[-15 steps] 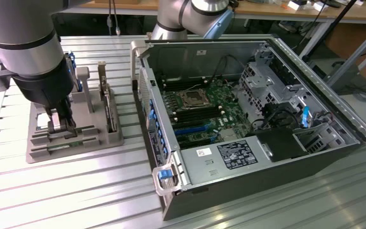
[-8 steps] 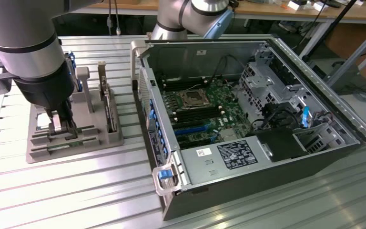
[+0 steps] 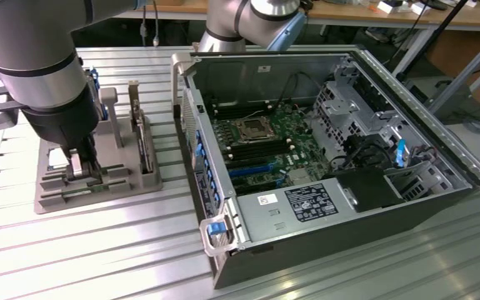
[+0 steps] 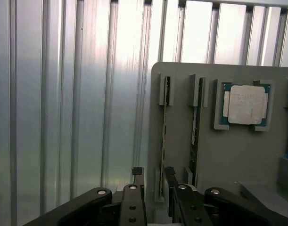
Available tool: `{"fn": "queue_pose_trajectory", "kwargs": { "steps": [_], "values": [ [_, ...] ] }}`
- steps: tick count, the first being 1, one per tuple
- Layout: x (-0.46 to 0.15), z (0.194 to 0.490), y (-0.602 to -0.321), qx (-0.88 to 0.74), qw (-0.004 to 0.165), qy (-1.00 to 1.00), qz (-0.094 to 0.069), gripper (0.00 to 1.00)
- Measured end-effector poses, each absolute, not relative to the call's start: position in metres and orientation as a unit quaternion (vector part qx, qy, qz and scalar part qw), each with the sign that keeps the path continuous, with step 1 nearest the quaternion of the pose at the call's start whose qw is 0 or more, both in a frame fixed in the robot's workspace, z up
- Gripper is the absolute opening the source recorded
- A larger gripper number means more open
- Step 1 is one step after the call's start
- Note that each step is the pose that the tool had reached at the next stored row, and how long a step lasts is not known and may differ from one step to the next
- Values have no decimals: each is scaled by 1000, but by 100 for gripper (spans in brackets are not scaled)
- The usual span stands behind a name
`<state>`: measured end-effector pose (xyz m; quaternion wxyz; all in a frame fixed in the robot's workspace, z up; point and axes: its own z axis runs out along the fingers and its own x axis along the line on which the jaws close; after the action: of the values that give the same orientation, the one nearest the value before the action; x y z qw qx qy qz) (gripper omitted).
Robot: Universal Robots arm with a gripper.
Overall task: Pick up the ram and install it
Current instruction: 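Pick up the ram and move it above insertion slot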
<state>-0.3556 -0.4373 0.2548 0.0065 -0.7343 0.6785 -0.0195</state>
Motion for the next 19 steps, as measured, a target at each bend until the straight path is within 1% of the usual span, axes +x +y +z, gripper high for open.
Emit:
{"fn": "queue_pose_trajectory", "kwargs": {
  "steps": [8, 13, 19],
  "values": [
    [-359, 248, -435, -730, 7, 683, -19, 30],
    [-359, 245, -435, -695, 5, 718, -20, 30],
    [-363, 244, -434, -695, 9, 719, -16, 30]
  ]
}}
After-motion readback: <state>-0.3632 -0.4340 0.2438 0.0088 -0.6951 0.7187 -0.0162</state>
